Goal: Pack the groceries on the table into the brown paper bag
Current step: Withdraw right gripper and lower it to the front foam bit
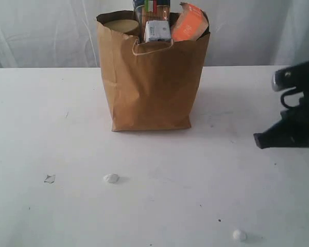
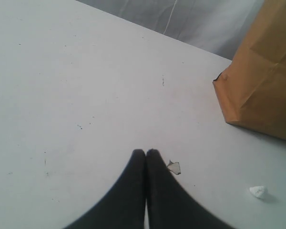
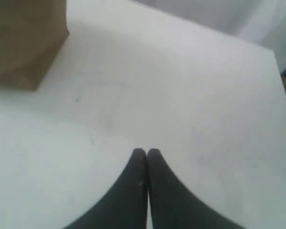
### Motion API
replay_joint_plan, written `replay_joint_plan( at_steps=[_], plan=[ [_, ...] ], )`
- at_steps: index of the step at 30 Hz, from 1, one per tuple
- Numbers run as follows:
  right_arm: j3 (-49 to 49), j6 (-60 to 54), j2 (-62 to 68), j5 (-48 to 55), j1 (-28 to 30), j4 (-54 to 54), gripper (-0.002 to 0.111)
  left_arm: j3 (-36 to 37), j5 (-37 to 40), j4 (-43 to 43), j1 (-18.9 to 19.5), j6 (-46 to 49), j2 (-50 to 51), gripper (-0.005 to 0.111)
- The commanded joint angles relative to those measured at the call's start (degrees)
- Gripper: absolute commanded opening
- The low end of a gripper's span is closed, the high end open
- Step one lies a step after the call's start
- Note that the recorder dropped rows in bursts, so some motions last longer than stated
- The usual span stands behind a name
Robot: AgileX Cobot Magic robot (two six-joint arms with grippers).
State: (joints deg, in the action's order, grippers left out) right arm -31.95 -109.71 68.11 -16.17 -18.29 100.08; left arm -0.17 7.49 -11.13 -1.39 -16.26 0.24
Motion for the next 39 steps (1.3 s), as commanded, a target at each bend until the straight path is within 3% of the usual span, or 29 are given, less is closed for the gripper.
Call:
replay_joint_plan(
  at_steps=[1, 3, 7, 9, 12, 13, 14, 15, 16, 18, 23, 26, 28, 36, 39],
  plan=[
    [3.3, 21.3, 1.5, -12.6, 0.1, -0.1, 0.0, 0.2, -0.1, -0.6, 0.1, -0.3, -0.2, 0.0],
    [3.4, 31.8, 1.3, -14.5, 0.1, -0.1, 0.0, 0.2, -0.1, -0.6, 0.1, -0.3, -0.2, 0.0],
    [1.5, 47.4, 0.3, -5.1, 0.4, -0.1, 0.0, 0.2, -0.1, -0.6, 0.1, -0.3, -0.2, 0.0],
    [0.5, 63.0, 0.3, -1.5, 0.7, -0.1, 0.0, 0.2, -0.1, -0.6, 0.1, -0.3, -0.2, 0.0],
    [-0.2, 96.7, 0.6, -0.6, 0.7, -2.9, 0.0, 0.2, -0.1, -0.6, 0.1, -0.3, -0.2, 0.0],
    [-0.2, 99.6, 0.6, -0.2, 0.7, -6.0, 0.0, 0.2, -0.1, -0.6, 0.1, -0.3, -0.2, 0.0],
    [-0.6, 100.5, 0.6, -0.2, 0.7, -22.0, 0.0, 0.2, -0.1, -0.6, 0.1, -0.3, -0.2, 0.0],
    [-0.6, 99.3, 0.6, -0.2, 0.8, -30.7, 0.0, 0.2, -0.1, -0.6, 0.1, -0.3, -0.2, 0.0],
    [-1.2, 99.1, 0.6, 2.5, 1.0, -48.3, 0.0, 0.2, -0.1, -0.6, 0.1, -0.3, -0.2, 0.0],
    [-4.3, 94.1, 1.1, 10.1, 3.1, -56.9, 0.0, 0.2, -0.1, -0.6, 0.1, -0.3, -0.2, 0.0],
    [-10.4, 71.6, 3.9, 36.4, 5.0, -64.2, 0.0, 0.2, -0.1, -0.6, 0.1, -0.3, -0.2, 0.0],
    [-11.6, 69.9, 7.6, 62.5, 5.0, -69.8, 0.0, 0.2, -0.1, -0.6, 0.1, -0.3, -0.2, 0.0],
    [-11.6, 71.0, 9.6, 71.4, 5.0, -72.9, 0.0, 0.2, -0.1, -0.6, 0.1, -0.3, -0.2, 0.0],
    [-11.6, 71.5, 11.4, 71.8, 2.9, -74.2, 0.001, 0.2, -0.1, -0.6, 0.1, -0.3, -0.2, 0.0],
    [-11.5, 71.1, 12.9, 71.8, 1.7, -75.6, 0.009, 0.2, -0.1, -0.6, 0.1, -0.3, -0.2, 0.0]
  ],
)
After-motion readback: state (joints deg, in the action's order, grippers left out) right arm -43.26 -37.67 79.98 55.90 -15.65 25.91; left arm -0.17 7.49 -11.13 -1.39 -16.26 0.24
